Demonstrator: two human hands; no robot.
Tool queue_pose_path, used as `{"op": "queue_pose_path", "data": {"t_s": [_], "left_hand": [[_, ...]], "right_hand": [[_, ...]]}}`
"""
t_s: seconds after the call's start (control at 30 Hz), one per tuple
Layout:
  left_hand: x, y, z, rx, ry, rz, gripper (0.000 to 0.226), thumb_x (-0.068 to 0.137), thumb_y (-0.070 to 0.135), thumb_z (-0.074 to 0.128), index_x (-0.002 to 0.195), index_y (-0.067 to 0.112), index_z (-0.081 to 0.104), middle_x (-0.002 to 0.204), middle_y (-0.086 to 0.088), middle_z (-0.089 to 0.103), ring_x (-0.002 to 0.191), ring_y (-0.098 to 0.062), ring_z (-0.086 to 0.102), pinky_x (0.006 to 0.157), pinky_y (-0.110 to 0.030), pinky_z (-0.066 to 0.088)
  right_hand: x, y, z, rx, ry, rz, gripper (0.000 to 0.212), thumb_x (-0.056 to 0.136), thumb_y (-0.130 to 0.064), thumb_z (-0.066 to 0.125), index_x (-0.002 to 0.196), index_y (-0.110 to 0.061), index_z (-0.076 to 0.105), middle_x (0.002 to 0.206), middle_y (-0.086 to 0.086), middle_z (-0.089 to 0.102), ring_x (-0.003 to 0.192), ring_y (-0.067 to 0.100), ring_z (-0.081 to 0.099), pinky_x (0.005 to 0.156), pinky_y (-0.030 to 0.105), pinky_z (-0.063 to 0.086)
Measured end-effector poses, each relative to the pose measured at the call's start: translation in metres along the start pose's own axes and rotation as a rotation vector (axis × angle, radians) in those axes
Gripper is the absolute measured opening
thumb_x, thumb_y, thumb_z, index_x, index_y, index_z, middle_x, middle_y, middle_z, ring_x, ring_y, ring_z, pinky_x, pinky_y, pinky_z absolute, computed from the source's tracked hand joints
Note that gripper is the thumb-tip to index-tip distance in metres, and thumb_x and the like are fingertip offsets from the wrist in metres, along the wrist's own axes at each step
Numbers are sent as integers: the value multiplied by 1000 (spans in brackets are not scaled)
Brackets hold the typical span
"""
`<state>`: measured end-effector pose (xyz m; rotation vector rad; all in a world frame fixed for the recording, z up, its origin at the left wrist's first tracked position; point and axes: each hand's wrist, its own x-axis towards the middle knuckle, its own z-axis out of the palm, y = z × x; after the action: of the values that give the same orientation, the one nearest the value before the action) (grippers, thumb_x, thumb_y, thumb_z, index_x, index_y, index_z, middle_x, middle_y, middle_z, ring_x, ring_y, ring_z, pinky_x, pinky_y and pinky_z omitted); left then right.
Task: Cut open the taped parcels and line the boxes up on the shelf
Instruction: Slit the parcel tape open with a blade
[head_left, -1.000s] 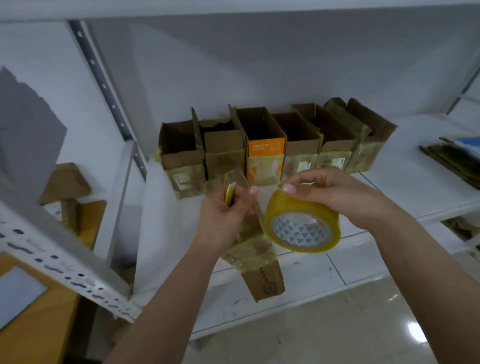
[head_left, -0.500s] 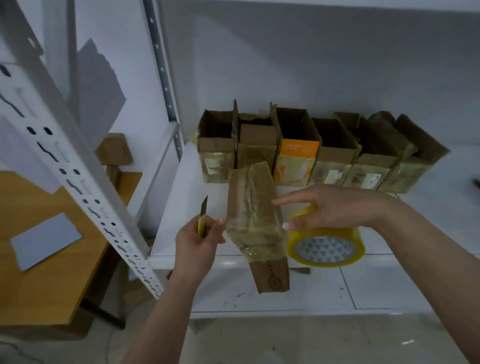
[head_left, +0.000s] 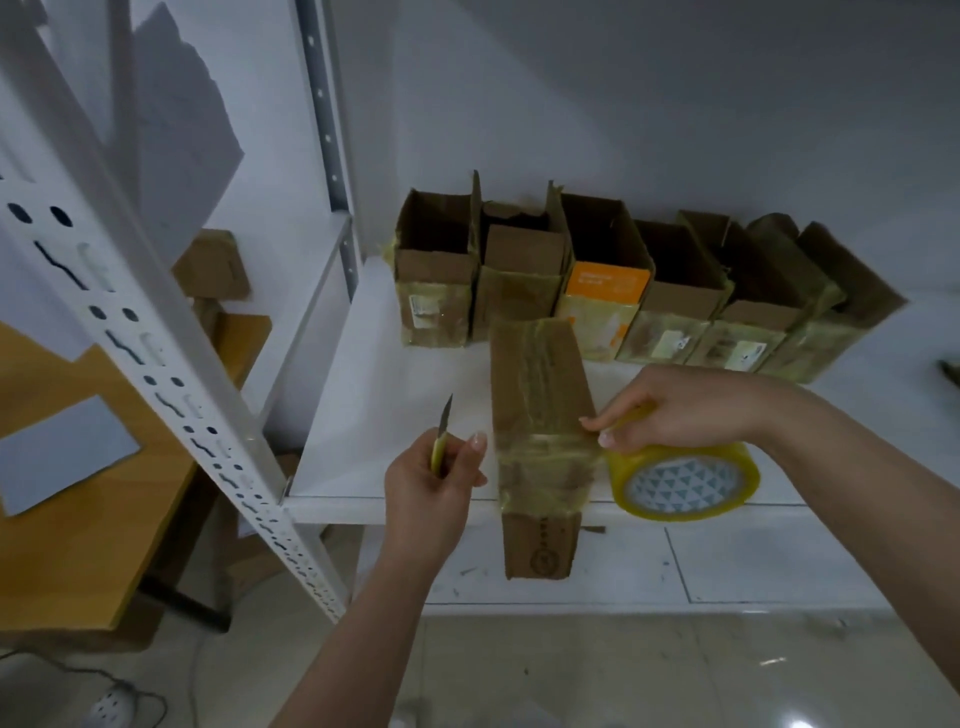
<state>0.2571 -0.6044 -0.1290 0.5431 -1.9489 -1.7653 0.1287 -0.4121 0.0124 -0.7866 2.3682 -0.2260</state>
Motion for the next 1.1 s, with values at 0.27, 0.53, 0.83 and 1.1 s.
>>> {"op": "queue_pose_path", "data": {"t_s": [0.27,0.53,0.83,1.1], "left_hand": [[6,-4,16,30,-22,28,34,91,31,66,70,6,56,60,1,66,58,-4,63,61,-6,44],[8,-20,28,-201,-196,-172,50,85,43,64,64,1,47,60,-10,51,62,-20,49,70,-38,50],[7,-49,22,-34,-383,-472,39,89,44,62,77,7,62,55,8,55,57,-11,55,60,-23,54],[35,8,30,171,-343,-111,77,72,83,50,137,43,49,117,20,63,102,-3,62,88,-37,56]], "right_hand": [[1,21,8,130,47,44,26,90,-37,67,115,-33,72,120,-29,64,112,-4,58,106,34,45],[1,33,21,234,102,63,22,88,-37,69,109,-37,74,118,-27,66,109,-2,60,103,36,48],[-3,42,29,359,138,64,19,85,-30,73,101,-41,75,108,-35,66,105,-7,61,103,37,48],[-3,42,32,380,167,52,20,83,-31,73,97,-46,74,104,-36,66,100,-11,62,102,36,48]]}}
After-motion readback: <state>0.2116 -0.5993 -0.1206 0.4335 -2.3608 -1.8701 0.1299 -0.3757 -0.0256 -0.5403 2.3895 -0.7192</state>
